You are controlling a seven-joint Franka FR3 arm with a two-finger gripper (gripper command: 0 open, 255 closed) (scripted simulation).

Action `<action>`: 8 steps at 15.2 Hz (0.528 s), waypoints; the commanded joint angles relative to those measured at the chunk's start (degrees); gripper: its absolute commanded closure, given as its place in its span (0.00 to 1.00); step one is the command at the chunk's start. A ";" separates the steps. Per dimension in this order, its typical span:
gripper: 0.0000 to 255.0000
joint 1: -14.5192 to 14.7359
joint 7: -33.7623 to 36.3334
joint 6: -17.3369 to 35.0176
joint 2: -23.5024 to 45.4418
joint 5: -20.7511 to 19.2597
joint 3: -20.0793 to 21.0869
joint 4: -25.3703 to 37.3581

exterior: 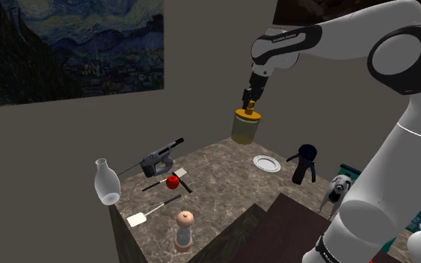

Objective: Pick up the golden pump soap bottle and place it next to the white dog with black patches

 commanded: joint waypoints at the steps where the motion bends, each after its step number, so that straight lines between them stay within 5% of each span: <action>1: 1.00 -1.09 -2.29 -0.10 -1.29 -0.07 -1.13 -1.29; 8: 1.00 -5.17 -10.73 -0.60 -5.79 -0.84 -5.82 -5.82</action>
